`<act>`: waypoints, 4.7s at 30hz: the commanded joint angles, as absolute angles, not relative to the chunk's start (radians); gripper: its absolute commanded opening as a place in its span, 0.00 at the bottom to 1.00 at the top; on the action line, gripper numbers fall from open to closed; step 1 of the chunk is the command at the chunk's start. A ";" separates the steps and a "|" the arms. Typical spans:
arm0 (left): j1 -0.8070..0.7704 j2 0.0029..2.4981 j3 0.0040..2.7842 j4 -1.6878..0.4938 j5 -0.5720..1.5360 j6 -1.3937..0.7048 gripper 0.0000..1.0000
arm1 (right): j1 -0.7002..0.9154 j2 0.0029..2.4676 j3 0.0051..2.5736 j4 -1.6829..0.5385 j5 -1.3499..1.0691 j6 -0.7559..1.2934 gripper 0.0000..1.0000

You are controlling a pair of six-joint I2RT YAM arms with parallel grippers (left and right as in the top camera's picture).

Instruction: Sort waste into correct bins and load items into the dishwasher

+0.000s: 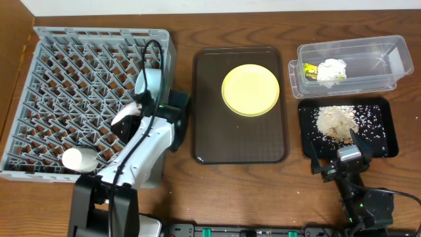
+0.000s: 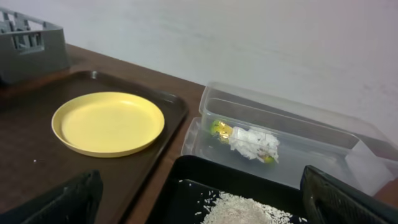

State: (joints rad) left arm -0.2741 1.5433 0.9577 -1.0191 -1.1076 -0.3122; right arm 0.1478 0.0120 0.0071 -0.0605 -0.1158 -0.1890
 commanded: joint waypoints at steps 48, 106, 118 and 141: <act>-0.344 1.955 1.243 -0.311 0.382 -0.551 0.62 | 0.144 0.007 0.006 -0.063 -0.121 -0.196 0.99; 0.405 1.348 1.208 -0.566 -0.178 0.060 0.07 | 0.144 0.007 0.006 -0.063 -0.121 -0.196 0.99; 0.403 1.473 1.208 -0.445 -0.361 0.179 0.07 | 0.144 0.007 0.006 -0.063 -0.121 -0.196 0.99; 0.618 1.486 1.208 -0.636 0.223 -0.286 0.63 | 0.143 0.007 0.006 -0.063 -0.121 -0.196 0.99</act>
State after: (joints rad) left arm 0.5354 1.4792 1.2160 -0.6079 -0.0914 -0.0654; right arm 0.1478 0.0120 0.0071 -0.0601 -0.1162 -0.1890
